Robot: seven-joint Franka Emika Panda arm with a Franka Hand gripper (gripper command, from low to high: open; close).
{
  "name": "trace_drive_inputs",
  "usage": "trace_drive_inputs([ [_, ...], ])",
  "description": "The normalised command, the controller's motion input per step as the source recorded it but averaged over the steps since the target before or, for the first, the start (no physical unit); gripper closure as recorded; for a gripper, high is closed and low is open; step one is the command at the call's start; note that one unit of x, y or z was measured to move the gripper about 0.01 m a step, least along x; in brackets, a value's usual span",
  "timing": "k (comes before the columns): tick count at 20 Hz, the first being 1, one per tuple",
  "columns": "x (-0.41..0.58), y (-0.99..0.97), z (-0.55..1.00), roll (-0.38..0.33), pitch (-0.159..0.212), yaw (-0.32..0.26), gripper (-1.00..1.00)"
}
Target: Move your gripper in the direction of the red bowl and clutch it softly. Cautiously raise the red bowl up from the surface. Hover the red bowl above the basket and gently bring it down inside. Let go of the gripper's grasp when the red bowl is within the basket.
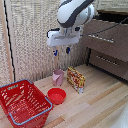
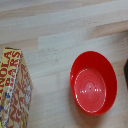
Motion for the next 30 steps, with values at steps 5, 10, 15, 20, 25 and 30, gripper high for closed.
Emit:
trace_drive_inputs([
  [5, -0.569, 0.09, -0.38, -0.033, 0.017, 0.000, -1.00],
  [10, -0.512, 0.07, -0.37, -0.028, 0.025, 0.000, -1.00],
  [15, -0.270, 0.15, -0.38, -0.036, 0.001, 0.000, -1.00],
  [20, -0.083, 0.33, -0.46, -0.065, 0.000, -0.015, -1.00],
  [25, -0.064, 0.35, -0.53, -0.088, 0.000, -0.025, -1.00],
  [30, -0.134, 0.13, -0.59, -0.066, 0.000, -0.006, -1.00],
])
